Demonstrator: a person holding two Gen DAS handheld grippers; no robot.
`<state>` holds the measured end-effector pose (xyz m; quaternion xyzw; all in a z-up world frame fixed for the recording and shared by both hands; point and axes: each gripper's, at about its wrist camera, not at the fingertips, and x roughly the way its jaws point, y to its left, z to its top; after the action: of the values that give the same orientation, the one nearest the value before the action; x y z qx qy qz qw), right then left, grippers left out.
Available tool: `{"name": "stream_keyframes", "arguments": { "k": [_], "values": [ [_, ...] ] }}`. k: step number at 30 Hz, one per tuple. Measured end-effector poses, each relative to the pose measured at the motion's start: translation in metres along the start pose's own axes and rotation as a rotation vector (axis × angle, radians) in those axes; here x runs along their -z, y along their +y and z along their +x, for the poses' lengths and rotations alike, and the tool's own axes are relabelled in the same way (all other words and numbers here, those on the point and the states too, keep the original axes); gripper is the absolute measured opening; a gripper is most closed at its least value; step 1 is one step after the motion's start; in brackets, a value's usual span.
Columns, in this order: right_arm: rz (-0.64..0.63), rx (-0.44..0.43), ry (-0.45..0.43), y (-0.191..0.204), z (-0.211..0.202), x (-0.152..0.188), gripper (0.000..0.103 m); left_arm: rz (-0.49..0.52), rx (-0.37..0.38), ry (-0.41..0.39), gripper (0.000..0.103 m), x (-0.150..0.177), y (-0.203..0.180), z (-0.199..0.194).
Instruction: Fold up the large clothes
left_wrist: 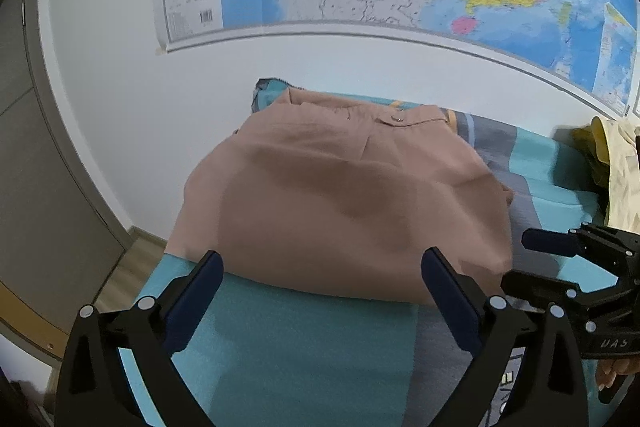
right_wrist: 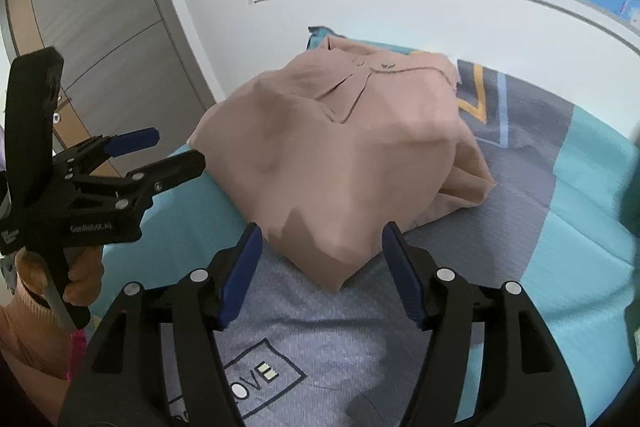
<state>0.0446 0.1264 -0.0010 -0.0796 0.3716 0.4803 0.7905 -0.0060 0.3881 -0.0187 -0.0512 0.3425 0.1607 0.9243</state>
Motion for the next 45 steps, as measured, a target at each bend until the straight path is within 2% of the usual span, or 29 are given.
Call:
{"name": "stream_keyframes", "arguments": {
  "k": [5, 7, 10, 14, 35, 45],
  "values": [
    [-0.010, 0.027, -0.074, 0.007, -0.024, 0.001, 0.080, -0.038, -0.014, -0.026, 0.096, 0.001, -0.004, -0.016],
    [-0.023, 0.031, -0.096, 0.013, -0.033, 0.003, 0.082, -0.066, -0.014, -0.032, 0.096, 0.004, -0.005, -0.023],
    [-0.031, 0.048, -0.128, 0.020, -0.043, 0.007, 0.092, -0.088, -0.011, -0.037, 0.096, 0.009, -0.008, -0.031],
    [-0.037, 0.058, -0.154, 0.026, -0.054, 0.013, 0.096, -0.087, -0.029, -0.054, 0.096, 0.016, -0.015, -0.042],
    [-0.044, 0.074, -0.228, 0.040, -0.085, 0.038, 0.097, -0.106, -0.100, -0.099, 0.096, 0.037, -0.028, -0.083],
    [-0.066, 0.053, -0.202, 0.051, -0.091, 0.043, 0.097, -0.101, -0.102, -0.096, 0.096, 0.042, -0.035, -0.087]
  ]
}}
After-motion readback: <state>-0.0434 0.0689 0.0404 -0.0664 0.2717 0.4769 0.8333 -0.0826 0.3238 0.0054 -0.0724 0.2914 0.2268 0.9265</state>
